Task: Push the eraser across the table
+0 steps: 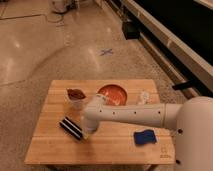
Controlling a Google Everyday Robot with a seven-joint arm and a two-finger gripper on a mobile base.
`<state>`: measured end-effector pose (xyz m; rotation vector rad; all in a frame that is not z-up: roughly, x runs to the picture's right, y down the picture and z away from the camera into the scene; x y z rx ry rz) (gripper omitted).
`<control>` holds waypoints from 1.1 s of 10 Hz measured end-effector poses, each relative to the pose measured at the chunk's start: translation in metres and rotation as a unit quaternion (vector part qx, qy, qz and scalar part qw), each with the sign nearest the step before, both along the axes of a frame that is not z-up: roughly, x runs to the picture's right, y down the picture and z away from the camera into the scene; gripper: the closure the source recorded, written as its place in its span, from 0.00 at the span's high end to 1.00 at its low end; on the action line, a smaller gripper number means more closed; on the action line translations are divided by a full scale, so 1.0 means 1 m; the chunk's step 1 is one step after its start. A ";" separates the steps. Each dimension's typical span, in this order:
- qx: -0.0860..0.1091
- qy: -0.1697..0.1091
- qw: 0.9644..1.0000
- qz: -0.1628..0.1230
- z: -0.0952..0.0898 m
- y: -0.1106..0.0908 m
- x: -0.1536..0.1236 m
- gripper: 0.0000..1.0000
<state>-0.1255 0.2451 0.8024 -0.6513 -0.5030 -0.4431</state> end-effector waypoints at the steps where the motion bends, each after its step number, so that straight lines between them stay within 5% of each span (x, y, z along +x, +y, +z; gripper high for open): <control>1: 0.001 -0.006 1.000 -0.003 0.002 -0.002 -0.010 0.14; 11: 0.043 -0.077 0.996 -0.034 0.007 -0.040 -0.104 0.14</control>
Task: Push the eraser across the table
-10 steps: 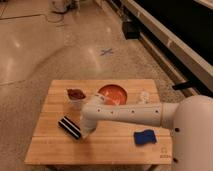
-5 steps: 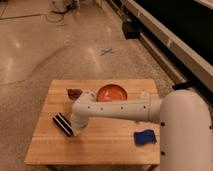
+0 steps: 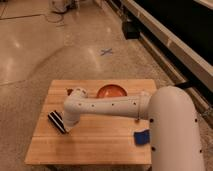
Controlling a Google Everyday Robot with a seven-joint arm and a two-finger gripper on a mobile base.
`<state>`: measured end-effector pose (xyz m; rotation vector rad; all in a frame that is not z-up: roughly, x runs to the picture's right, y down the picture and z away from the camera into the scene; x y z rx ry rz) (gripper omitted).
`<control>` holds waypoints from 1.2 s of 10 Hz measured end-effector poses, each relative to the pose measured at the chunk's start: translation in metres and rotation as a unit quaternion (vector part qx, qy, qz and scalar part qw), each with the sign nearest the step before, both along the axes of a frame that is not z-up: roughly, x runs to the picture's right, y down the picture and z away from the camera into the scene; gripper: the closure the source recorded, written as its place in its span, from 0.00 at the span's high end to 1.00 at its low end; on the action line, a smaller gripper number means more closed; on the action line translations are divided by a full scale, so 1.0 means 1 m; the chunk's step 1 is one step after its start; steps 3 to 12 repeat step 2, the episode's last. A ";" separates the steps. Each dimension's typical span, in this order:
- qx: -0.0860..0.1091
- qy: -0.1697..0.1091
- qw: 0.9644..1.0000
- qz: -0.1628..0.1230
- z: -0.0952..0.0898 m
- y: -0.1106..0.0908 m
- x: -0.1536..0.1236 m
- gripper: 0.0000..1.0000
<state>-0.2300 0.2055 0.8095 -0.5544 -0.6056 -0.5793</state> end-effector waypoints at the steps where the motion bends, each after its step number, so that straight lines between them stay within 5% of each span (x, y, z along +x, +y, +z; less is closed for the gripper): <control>1: 0.005 -0.007 1.000 -0.002 0.000 -0.004 -0.008 0.14; 12: 0.011 -0.015 1.000 -0.005 0.000 -0.008 -0.018 0.14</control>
